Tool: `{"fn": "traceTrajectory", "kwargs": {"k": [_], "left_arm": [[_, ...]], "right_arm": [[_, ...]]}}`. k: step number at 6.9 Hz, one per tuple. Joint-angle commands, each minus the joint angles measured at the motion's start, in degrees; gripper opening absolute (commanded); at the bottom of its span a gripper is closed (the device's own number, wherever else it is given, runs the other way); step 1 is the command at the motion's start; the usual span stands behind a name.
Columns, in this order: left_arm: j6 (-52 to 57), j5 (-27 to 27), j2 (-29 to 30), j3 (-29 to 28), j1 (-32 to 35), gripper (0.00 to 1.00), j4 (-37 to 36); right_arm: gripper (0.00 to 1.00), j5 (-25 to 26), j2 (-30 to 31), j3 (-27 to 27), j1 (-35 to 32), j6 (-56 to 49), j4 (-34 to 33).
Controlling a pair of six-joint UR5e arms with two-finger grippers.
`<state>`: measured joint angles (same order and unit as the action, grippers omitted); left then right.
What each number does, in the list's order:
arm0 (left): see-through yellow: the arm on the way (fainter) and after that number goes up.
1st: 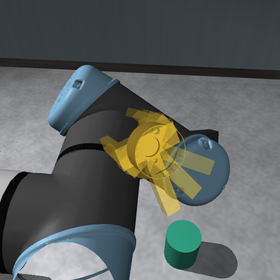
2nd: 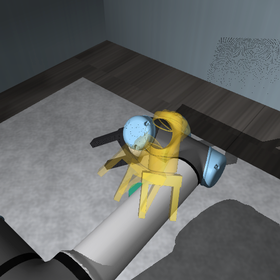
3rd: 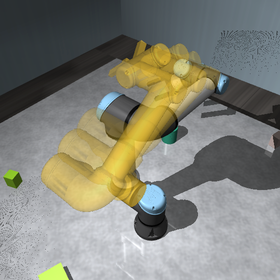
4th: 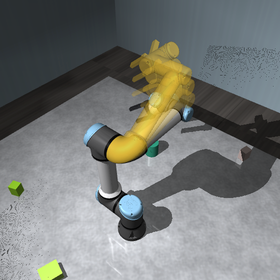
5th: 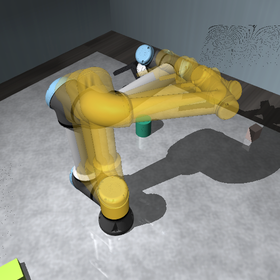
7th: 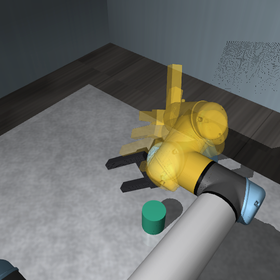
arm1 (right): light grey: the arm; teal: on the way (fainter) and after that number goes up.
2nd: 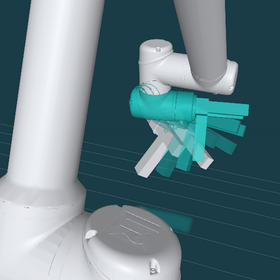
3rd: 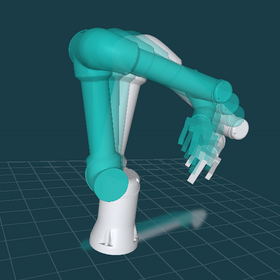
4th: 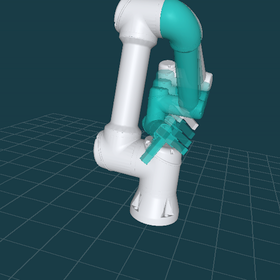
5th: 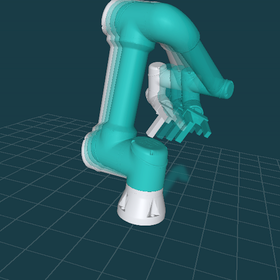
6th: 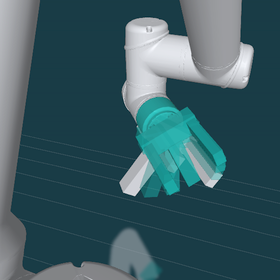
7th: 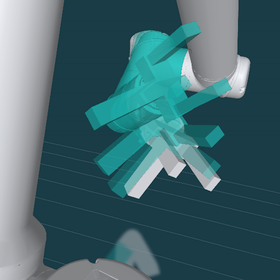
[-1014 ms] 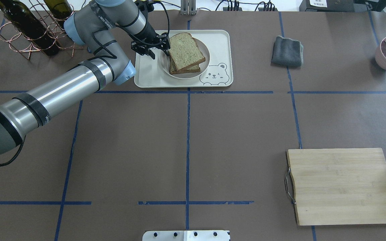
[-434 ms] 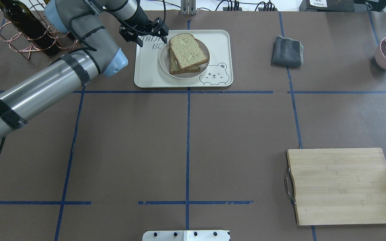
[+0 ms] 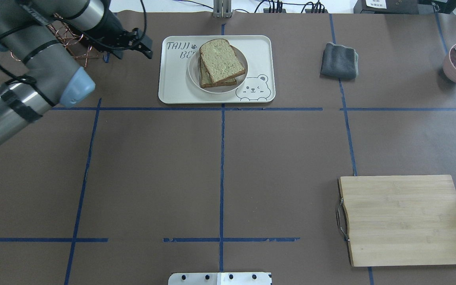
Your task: Make sandwich and place on tray
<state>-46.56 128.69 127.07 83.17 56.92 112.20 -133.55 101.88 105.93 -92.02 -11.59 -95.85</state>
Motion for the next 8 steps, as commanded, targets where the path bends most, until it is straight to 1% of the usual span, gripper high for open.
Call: {"fn": "traceTrajectory", "kwargs": {"k": [1, 2, 3, 4, 5, 6, 7, 8], "left_arm": [[14.2, 0.0, -10.6, 14.2, 6.0, 1.00, -9.5], [23.8, 0.1, -17.1, 20.7, 10.3, 1.00, -14.3], [32.5, 0.5, -22.0, 22.6, 16.1, 1.00, -18.0], [39.5, 0.5, -26.0, 22.6, 22.7, 1.00, -19.4], [48.7, 0.5, -29.8, 21.3, 28.7, 1.00, -19.6], [52.1, 0.6, -32.4, 20.4, 32.5, 1.00, -20.1], [52.5, 0.6, -36.6, 20.3, 33.9, 1.00, -21.9], [52.6, 0.5, -38.6, 19.6, 34.0, 1.00, -22.9]], "right_arm": [[1.00, 0.0, -0.2, -0.5, 0.1, 0.5, 0.0], [1.00, -0.2, -0.4, -0.2, 0.1, 2.4, 0.2], [1.00, -0.2, -1.6, -0.4, 0.1, 2.8, 0.1], [1.00, -0.1, -2.4, -0.4, 0.4, 3.0, 0.2], [1.00, -0.6, -3.2, -0.8, 0.3, 3.0, 0.1], [1.00, -1.0, -2.6, -0.9, 0.3, 2.8, 0.0], [1.00, -0.7, -2.4, -0.5, 0.2, 2.3, 0.1], [1.00, -0.5, -2.5, -0.8, 0.2, 2.2, 0.2]]}}
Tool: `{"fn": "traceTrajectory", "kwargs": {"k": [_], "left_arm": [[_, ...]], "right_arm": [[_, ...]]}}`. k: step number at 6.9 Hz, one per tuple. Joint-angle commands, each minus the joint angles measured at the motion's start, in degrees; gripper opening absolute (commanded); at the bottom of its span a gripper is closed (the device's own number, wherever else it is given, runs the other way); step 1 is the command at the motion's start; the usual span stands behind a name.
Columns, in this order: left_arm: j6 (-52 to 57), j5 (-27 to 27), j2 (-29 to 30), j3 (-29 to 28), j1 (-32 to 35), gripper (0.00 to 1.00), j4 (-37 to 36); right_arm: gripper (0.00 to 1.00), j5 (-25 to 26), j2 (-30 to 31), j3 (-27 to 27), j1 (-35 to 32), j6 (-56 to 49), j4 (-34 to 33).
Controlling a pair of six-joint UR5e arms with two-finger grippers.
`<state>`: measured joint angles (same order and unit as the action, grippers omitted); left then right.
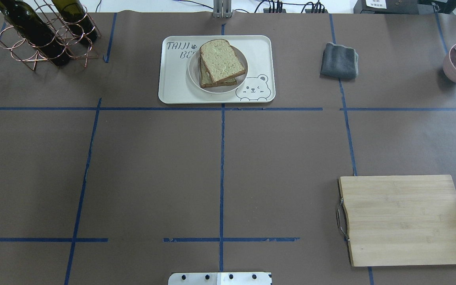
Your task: Make sandwich and place on tray
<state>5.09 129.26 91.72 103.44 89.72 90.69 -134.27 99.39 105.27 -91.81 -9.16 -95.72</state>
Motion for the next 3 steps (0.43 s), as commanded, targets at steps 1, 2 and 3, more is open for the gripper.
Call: {"fn": "traceTrajectory", "kwargs": {"k": [1, 2, 3], "left_arm": [[1.1, 0.1, -5.3, -1.9, 1.9, 1.00, -1.6], [1.1, 2.2, -8.9, -1.8, 2.0, 1.00, -0.9], [1.1, 5.7, -11.5, -1.8, 2.0, 1.00, -0.6]], "right_arm": [[1.00, 0.1, -0.5, 0.4, 0.0, -0.2, 0.1], [1.00, 0.1, -0.5, 0.4, 0.0, -0.2, 0.1], [1.00, -0.1, -0.3, 0.4, 0.0, -0.1, 0.1]]}}
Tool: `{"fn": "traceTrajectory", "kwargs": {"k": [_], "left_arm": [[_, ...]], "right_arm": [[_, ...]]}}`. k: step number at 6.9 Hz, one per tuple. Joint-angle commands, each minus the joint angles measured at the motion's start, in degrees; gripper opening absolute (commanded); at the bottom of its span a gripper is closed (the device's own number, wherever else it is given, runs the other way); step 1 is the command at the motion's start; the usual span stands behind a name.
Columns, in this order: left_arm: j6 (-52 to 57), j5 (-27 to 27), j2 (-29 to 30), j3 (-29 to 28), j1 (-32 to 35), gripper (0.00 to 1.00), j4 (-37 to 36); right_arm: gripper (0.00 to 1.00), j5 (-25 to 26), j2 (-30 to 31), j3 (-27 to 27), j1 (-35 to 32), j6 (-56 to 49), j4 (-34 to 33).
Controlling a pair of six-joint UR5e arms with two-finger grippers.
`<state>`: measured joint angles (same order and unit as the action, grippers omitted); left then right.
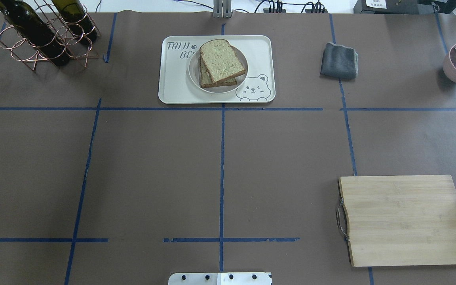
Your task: Make sandwich and place on tray
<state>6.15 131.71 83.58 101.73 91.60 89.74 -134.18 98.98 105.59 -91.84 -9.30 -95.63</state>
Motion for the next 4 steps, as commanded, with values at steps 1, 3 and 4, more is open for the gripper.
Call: {"fn": "traceTrajectory", "kwargs": {"k": [1, 3, 4], "left_arm": [[-0.2, 2.9, -3.3, -0.7, -0.1, 1.00, -0.4], [-0.2, 2.7, -3.2, -0.9, -0.1, 1.00, -0.4], [-0.2, 2.8, -3.2, -0.5, -0.1, 1.00, -0.3]], "right_arm": [[1.00, -0.2, 0.2, 0.1, 0.0, 0.1, 0.0], [1.00, -0.3, 0.0, 0.2, 0.0, 0.2, 0.0], [1.00, -0.3, -0.1, 0.4, 0.0, 0.2, 0.0]]}}
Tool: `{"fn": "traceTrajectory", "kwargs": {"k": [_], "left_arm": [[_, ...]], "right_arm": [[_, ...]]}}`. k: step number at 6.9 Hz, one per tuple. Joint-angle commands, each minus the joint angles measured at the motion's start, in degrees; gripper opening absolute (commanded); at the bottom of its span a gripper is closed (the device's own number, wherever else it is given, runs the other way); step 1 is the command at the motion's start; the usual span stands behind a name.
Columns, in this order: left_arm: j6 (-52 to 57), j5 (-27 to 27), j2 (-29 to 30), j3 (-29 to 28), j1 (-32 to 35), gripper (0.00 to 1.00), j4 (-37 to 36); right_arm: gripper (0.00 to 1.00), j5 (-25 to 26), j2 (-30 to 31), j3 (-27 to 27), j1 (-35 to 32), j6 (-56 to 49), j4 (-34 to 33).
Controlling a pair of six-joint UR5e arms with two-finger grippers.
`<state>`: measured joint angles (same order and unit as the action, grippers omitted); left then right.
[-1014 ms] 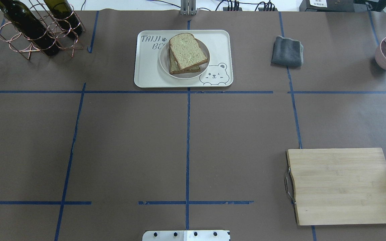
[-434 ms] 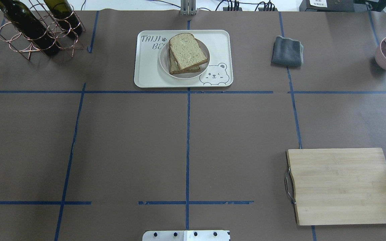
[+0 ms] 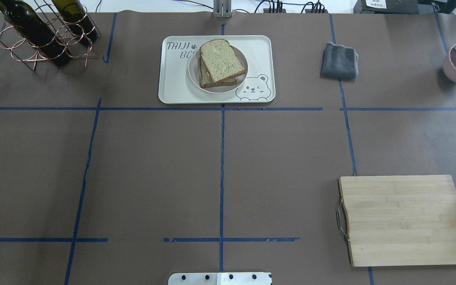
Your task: Make sandwich and place on tray
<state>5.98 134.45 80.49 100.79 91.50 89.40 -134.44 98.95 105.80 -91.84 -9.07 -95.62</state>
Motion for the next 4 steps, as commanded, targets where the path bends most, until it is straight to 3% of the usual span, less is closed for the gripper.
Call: {"fn": "traceTrajectory", "kwargs": {"k": [1, 4], "left_arm": [[0.0, 0.1, 0.1, 0.9, 0.0, 1.00, 0.0], [0.0, 0.0, 0.5, 1.1, 0.0, 1.00, 0.1]], "right_arm": [[1.00, 0.1, -0.1, -0.2, 0.0, 0.1, 0.0], [1.00, 0.1, 0.3, -0.2, 0.0, -0.2, 0.0]]}}
